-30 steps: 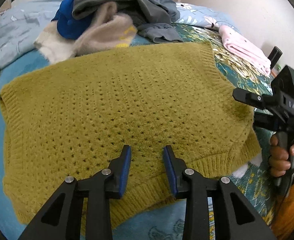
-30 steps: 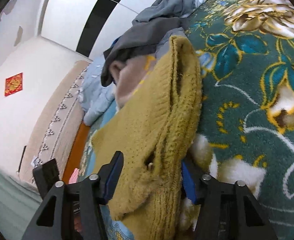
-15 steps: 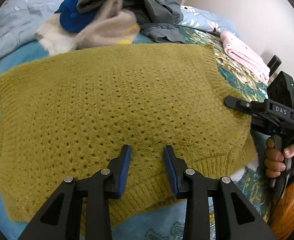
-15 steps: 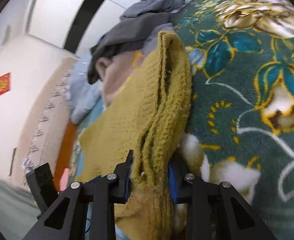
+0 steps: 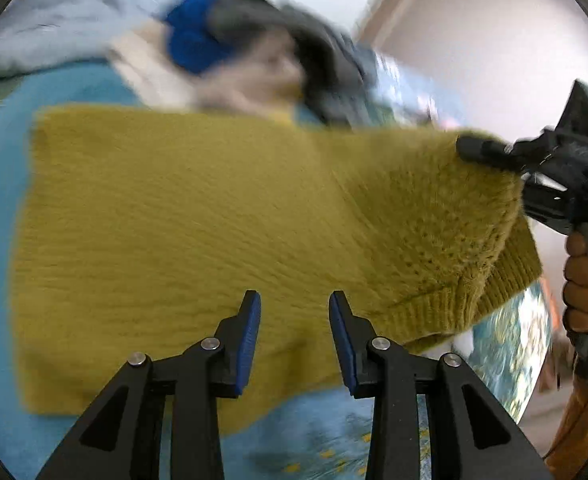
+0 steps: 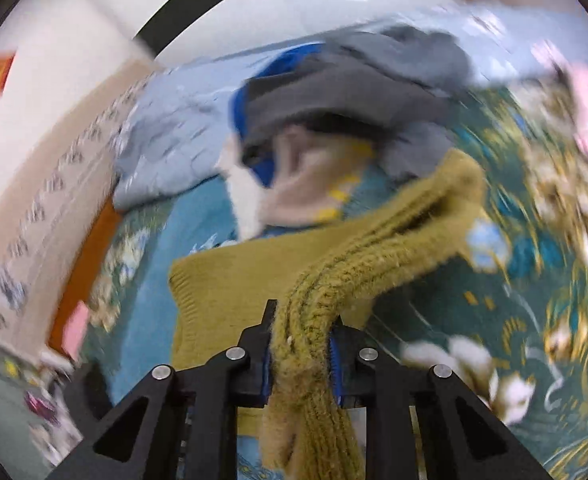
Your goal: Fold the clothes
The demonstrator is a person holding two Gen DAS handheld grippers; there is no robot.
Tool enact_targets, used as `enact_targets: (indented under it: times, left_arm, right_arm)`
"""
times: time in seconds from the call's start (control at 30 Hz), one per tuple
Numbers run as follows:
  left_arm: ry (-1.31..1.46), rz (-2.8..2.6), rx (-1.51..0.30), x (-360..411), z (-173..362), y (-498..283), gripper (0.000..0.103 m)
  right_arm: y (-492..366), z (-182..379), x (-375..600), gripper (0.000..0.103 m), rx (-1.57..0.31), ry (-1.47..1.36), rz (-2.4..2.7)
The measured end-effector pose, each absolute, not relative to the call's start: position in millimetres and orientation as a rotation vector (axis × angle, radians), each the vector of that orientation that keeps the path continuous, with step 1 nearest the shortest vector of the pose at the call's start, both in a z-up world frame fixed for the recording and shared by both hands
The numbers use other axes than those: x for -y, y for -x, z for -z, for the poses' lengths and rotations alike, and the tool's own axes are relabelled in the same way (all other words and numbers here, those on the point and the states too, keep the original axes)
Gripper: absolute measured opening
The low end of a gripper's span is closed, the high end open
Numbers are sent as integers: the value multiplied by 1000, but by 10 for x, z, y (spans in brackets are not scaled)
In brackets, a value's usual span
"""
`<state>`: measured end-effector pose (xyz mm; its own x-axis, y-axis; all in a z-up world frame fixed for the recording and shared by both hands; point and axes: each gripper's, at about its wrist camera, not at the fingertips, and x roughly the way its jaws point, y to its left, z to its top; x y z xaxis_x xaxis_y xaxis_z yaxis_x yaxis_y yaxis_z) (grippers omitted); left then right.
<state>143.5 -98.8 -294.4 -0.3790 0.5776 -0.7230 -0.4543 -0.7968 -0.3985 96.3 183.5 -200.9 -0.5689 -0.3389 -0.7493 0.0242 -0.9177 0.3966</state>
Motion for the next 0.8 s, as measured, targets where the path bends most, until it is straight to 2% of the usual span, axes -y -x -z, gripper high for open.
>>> enact_targets:
  times: [0.2,0.4,0.53,0.7,0.8]
  left_arm:
    - [1149,-2388,425,2065,2732,-1333,36]
    - [1181,-2467,629,2788,2872,-1319,36]
    - [1209,-2466,721,3016,2991,-1353,36]
    - [1209,-2448,743,3094,3063,-1429,36]
    - [1213,-2437,763,3093,3085,-1419,36]
  right_arm:
    - [-638,1718,-661,23,112,-1330,2464]
    - [-608,2065,495,23,-159,-1365,2327]
    - [-579,2554,863,23,-185,-1471,2256]
    - [-669,2666,801,23,-70,-1471,2188]
    - [-723,2734,763,28,-2,-1470,2146]
